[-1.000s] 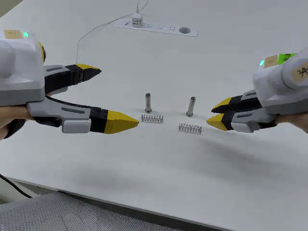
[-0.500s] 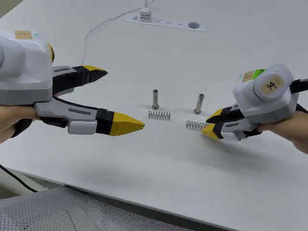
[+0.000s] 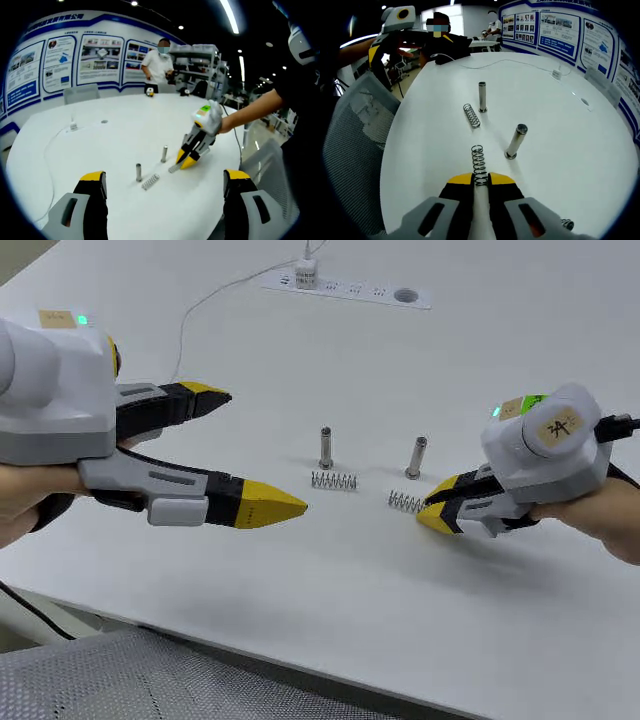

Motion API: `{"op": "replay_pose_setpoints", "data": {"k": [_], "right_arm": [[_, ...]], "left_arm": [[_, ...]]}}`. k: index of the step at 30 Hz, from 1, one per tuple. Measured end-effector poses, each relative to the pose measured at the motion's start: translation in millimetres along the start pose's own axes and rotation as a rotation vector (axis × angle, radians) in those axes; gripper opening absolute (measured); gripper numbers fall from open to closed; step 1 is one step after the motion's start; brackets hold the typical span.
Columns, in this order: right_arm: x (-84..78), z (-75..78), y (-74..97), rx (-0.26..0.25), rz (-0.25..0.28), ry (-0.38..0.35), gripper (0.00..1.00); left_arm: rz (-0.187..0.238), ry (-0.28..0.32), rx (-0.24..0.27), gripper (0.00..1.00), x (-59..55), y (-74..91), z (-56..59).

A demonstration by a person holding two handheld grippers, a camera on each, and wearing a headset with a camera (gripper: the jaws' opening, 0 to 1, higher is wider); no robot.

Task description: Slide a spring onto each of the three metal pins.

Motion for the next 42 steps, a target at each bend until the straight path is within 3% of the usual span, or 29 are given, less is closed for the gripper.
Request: {"op": "replay_pose_setpoints", "data": {"k": [5, 11, 19, 22, 30, 37, 42], "right_arm": [[1.3, -1.6, 4.3, 0.008, -0.004, -0.003, 0.11], [18.2, -3.3, 19.9, 0.019, 0.020, 0.003, 0.11], [57.3, -8.8, 48.6, 0.078, 0.051, 0.076, 0.11], [69.1, -18.5, 58.9, 0.123, 0.055, 0.117, 0.11], [82.1, -43.7, 73.0, 0.178, 0.080, 0.170, 0.11], [89.1, -52.9, 79.3, 0.188, 0.110, 0.137, 0.11], [93.3, -59.4, 82.4, 0.206, 0.116, 0.174, 0.10]], "left_arm": [[-0.006, -0.006, -0.014, 0.98, 0.7, -2.2, 3.8], [-0.012, -0.019, -0.040, 0.94, -0.3, -5.5, 10.9], [0.004, -0.044, -0.097, 0.86, 5.7, -17.8, 26.1], [0.011, -0.073, -0.142, 0.81, 8.6, -26.4, 38.2], [0.024, -0.088, -0.184, 0.72, 8.2, -48.0, 50.6], [-0.004, -0.121, -0.249, 0.64, 0.6, -61.5, 69.4], [-0.003, -0.132, -0.276, 0.56, 0.9, -66.3, 76.0]]}}
Point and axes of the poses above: the centre of the closed fingertips' face, and the gripper's own axes: y roughly backward along the fingers, z roughly to its right, x roughly out of its top, the point moved 1 cm from there along y, roughly backward along the fingers, and after that the axes turned 15 degrees about z, right-handed, at the moved point
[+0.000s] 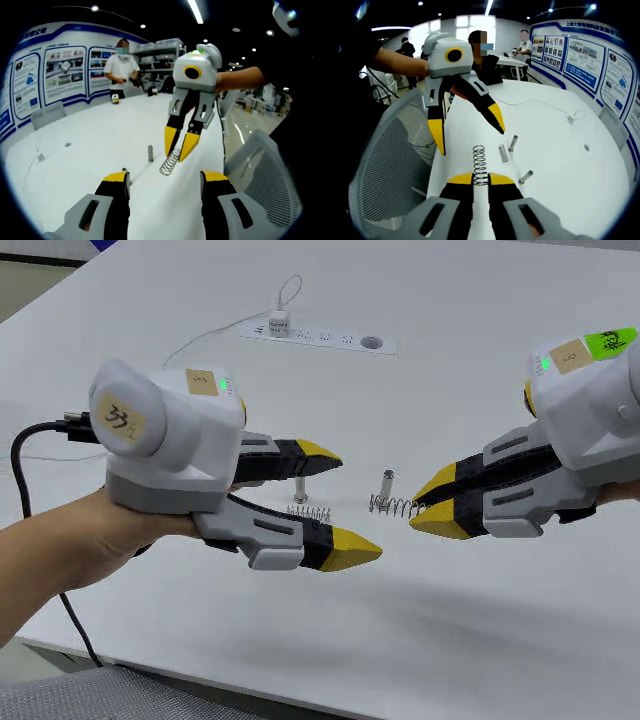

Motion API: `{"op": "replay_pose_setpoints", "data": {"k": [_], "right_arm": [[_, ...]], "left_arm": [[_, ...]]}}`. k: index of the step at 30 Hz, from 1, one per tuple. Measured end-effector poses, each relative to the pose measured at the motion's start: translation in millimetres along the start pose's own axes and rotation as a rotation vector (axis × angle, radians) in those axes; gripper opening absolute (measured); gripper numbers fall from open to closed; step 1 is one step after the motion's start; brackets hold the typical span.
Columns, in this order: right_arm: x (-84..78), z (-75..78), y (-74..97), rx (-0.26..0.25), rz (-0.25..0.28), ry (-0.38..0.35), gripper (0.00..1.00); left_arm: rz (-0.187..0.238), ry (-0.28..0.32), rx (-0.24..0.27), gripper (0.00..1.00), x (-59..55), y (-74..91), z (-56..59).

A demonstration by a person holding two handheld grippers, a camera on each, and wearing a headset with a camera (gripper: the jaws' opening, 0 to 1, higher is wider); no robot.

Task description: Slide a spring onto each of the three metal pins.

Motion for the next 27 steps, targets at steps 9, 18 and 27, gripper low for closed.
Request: {"op": "replay_pose_setpoints", "data": {"k": [9, 18, 27], "right_arm": [[4.9, -10.1, -2.3, 0.026, 0.020, -0.039, 0.10], [6.0, -14.8, -4.4, 0.059, 0.014, -0.025, 0.11], [6.5, -13.9, -4.6, 0.085, 0.003, -0.001, 0.11]], "left_arm": [[-0.002, -0.002, -0.040, 0.36, 1.1, -5.8, 6.7], [-0.017, 0.010, -0.089, 0.21, 0.1, -9.3, 14.7], [-0.044, 0.003, -0.132, 0.13, -3.6, -9.1, 21.4]]}}
Point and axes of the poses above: the centre of the closed fingertips' face, and the gripper's own axes: y roughly backward along the fingers, z roughly to its right, x roughly out of its top, the point moved 1 cm from there along y, roughly backward along the fingers, and after that the axes turned 15 degrees about z, right-handed, at the moved point
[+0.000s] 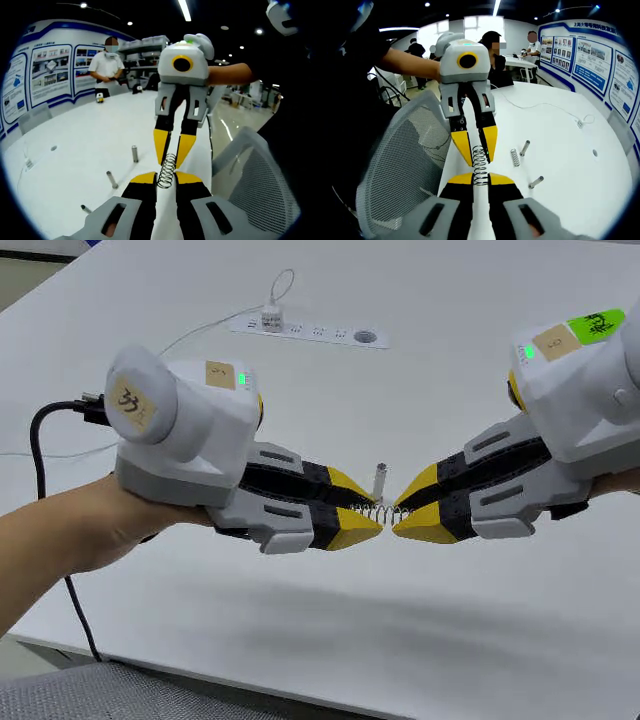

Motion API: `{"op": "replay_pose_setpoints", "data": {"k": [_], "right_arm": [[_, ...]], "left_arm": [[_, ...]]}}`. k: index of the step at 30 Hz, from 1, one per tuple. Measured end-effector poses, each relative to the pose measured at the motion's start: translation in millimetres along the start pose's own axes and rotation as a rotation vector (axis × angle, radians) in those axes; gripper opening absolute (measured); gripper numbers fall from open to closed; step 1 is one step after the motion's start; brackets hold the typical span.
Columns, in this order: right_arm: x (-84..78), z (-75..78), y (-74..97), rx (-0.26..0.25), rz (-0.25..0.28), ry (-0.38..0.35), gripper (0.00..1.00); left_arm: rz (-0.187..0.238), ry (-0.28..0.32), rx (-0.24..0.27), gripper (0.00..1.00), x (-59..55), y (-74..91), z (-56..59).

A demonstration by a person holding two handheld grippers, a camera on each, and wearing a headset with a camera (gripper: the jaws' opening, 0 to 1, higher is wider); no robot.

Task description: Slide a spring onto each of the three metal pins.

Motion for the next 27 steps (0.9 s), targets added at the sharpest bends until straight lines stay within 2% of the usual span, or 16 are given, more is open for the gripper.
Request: {"op": "replay_pose_setpoints", "data": {"k": [3, 4, 7, 16, 20, 27], "right_arm": [[-0.3, 0.9, 1.0, 0.002, -0.006, 0.016, 0.11], [0.6, 0.7, 1.3, 0.004, -0.002, 0.019, 0.11], [2.1, -0.5, 3.0, 0.020, 0.005, 0.058, 0.11], [5.3, 0.7, 5.7, 0.019, 0.039, 0.033, 0.12], [4.1, -0.1, 6.5, 0.026, 0.037, 0.018, 0.16], [3.0, 0.6, 6.2, 0.026, 0.052, -0.010, 0.13]], "left_arm": [[-0.012, -0.053, -0.034, 0.11, -0.9, 0.9, 4.8], [-0.007, -0.063, -0.026, 0.10, -0.1, 0.4, 4.5], [-0.002, -0.065, -0.035, 0.10, 1.1, 0.5, 6.3], [0.024, -0.078, -0.046, 0.10, 6.7, -0.3, 6.8], [0.027, -0.084, -0.049, 0.10, 8.1, 0.1, 7.2], [0.024, -0.085, -0.047, 0.10, 7.9, 1.3, 6.4]]}}
Point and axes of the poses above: the centre of the closed fingertips' face, and the gripper's own axes: y roughly backward along the fingers, z roughly to its right, x roughly out of its top, the point moved 1 cm from there along y, roughly backward along the fingers, and after that the axes turned 15 degrees about z, right-handed, at the moved point
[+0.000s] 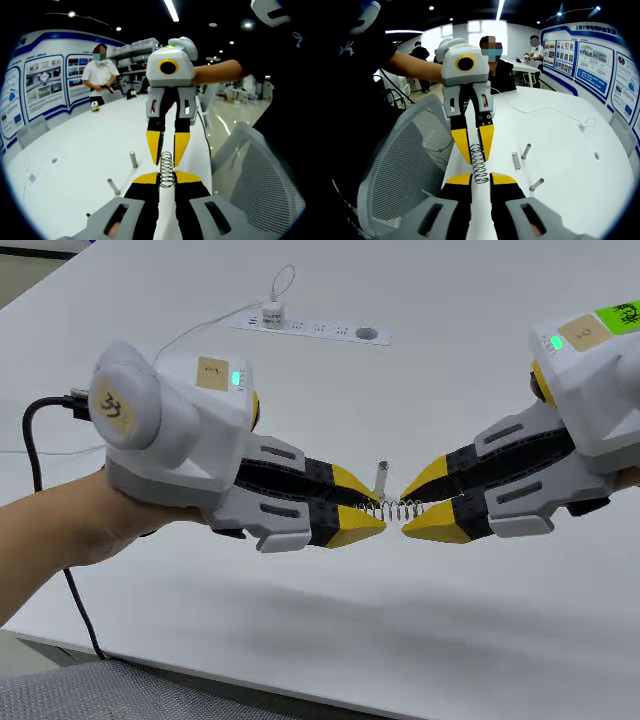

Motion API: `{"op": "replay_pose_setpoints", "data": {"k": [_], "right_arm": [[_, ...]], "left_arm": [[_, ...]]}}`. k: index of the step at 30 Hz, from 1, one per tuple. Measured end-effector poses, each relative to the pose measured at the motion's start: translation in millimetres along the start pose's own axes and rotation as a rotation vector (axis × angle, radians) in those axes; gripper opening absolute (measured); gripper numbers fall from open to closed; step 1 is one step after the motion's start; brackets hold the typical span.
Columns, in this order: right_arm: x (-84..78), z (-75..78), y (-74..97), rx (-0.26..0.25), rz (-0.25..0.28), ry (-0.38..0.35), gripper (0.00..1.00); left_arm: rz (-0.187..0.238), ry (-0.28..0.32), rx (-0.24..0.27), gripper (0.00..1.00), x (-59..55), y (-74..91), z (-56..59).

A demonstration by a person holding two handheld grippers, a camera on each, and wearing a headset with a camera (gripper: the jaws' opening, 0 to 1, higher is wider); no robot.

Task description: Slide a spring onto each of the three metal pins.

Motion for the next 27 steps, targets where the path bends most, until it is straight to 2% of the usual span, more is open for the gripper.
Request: {"op": "replay_pose_setpoints", "data": {"k": [8, 15, 24, 27], "right_arm": [[5.3, -0.2, 0.6, 0.001, 0.001, 0.004, 0.11], [20.0, 1.2, 5.3, -0.016, 0.047, -0.002, 0.11], [28.5, -2.6, 1.8, -0.011, 0.080, 0.002, 0.11], [32.3, -4.2, 1.0, -0.010, 0.104, -0.015, 0.11]], "left_arm": [[-0.001, -0.010, 0.003, 0.10, 1.3, -0.5, -2.4], [0.026, 0.005, 0.018, 0.10, 9.4, 2.1, -7.8], [-0.010, -0.030, 0.010, 0.10, 6.0, 2.9, -5.8], [-0.001, -0.025, 0.008, 0.10, 6.5, 4.4, -5.4]]}}
Point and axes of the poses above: the centre of the closed fingertips' face, and the gripper's own axes: y roughly backward along the fingers, z roughly to its right, x roughly out of its top, the point moved 1 cm from there along y, roughly backward along the fingers, and after that the axes turned 15 degrees about z, right-handed, at the moved point
